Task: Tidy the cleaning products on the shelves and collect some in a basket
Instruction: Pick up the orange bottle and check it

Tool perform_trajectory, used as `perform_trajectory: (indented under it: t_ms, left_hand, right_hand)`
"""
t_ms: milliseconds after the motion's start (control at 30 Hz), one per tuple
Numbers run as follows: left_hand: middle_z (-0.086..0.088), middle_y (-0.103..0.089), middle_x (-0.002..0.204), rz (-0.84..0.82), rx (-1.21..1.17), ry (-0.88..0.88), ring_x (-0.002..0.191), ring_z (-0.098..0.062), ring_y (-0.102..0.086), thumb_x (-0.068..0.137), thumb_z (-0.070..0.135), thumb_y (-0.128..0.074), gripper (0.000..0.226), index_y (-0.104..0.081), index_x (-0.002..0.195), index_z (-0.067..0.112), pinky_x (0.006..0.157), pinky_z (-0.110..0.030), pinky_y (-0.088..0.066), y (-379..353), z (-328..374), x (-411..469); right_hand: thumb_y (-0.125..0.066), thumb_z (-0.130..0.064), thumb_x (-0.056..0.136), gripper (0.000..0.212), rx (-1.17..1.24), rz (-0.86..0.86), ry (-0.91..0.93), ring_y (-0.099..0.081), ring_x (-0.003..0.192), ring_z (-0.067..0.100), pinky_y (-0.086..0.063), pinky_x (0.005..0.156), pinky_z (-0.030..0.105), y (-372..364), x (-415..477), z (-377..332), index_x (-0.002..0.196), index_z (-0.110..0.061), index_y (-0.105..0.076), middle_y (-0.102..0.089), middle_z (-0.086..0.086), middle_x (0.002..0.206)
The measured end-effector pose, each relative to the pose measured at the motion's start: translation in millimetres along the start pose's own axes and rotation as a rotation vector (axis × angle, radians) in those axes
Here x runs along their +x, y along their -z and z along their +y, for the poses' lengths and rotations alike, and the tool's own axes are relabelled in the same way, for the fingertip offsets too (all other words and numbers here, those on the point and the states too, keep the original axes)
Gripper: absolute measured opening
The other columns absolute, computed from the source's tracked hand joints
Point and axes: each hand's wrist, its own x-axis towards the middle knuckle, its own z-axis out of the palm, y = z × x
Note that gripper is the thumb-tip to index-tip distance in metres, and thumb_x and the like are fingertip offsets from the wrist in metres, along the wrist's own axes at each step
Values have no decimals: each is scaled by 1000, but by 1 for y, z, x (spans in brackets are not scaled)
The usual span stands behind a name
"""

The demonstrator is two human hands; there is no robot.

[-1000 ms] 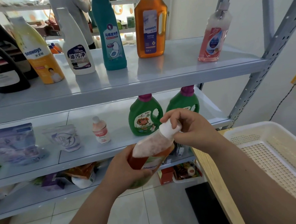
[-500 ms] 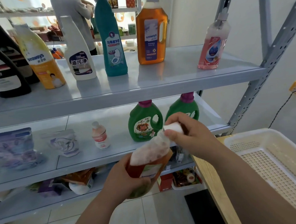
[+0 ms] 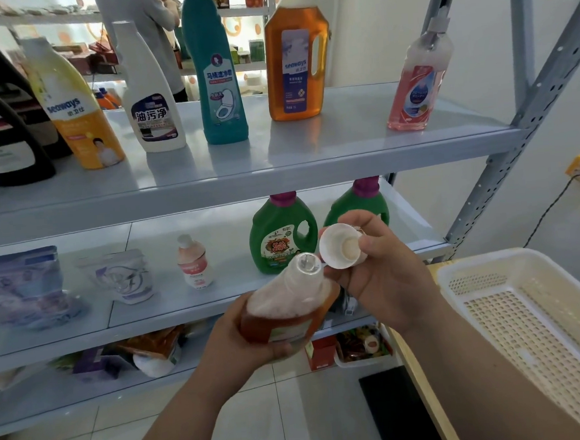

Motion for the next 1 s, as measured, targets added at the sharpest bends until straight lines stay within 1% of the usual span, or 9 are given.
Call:
perform_trajectory:
  t_ms: [267,333,433,533,600,700,833,900,1000]
  left_hand:
    - [42,-65,107,-9,207,-7,99,19,-61,42,50,-90,80,-51,106,77,65,-5,-51,6,18,1]
    - [49,-61,104,-15,258,-9,97,25,-56,46,45,-93,82,-48,104,81,62,-3,-49,6,20,1]
    - [55,-55,100,-40,299,42,94,30,-51,52,36,-97,85,-45,99,84,61,-5,-44,7,21,2]
    - [45,-63,97,-56,290,127,91,23,-57,40,51,-88,70,-52,97,69,58,-4,-44,6,17,2]
    - [34,-65,98,-70,293,162,92,11,-60,38,56,-85,72,-50,100,64,61,-6,-44,5,14,2]
    - [33,-61,102,-77,313,192,93,8,-56,43,56,-89,72,-47,101,64,64,-7,-41,3,11,2]
    - [39,-60,98,-69,352,195,90,14,-56,38,64,-83,73,-44,98,76,63,-7,-40,0,10,1]
    - [49,-58,98,-75,364,179,87,21,-56,39,64,-84,78,-37,97,86,62,-6,-40,-1,12,-1]
    - [61,-47,99,-86,372,158,91,32,-49,41,61,-86,81,-34,97,89,63,-6,-39,-2,16,-2]
  right_hand:
    - [-96,-35,66,53,-362,37,94,-69,101,18,-57,81,27,15,3,6,114,-30,-75,-72,3,113]
    - [-93,-44,70,61,-504,39,100,-69,112,18,-59,87,33,19,3,6,126,-34,-71,-71,2,124]
    - [-84,-36,76,61,-712,31,58,-67,118,19,-61,92,44,23,4,7,133,-45,-66,-68,-7,131]
    - [-72,-30,76,64,-818,12,-25,-67,117,25,-61,91,55,27,5,13,134,-53,-62,-66,-13,136]
    - [-68,-26,77,65,-845,9,-43,-66,119,21,-61,92,51,29,6,17,133,-57,-60,-65,-16,136]
    - [-76,-27,81,63,-913,59,-17,-64,117,4,-62,92,36,30,9,20,128,-64,-58,-67,-17,129]
    - [-85,-54,75,55,-1030,132,3,-64,94,-5,-57,74,17,28,12,24,119,-65,-55,-63,-20,112]
    - [-71,-58,74,52,-966,107,-16,-60,103,-10,-56,77,18,27,10,28,124,-64,-57,-61,-25,124]
    - [-61,-30,79,57,-796,112,-3,-59,122,1,-55,93,29,30,7,30,129,-58,-61,-64,-25,131]
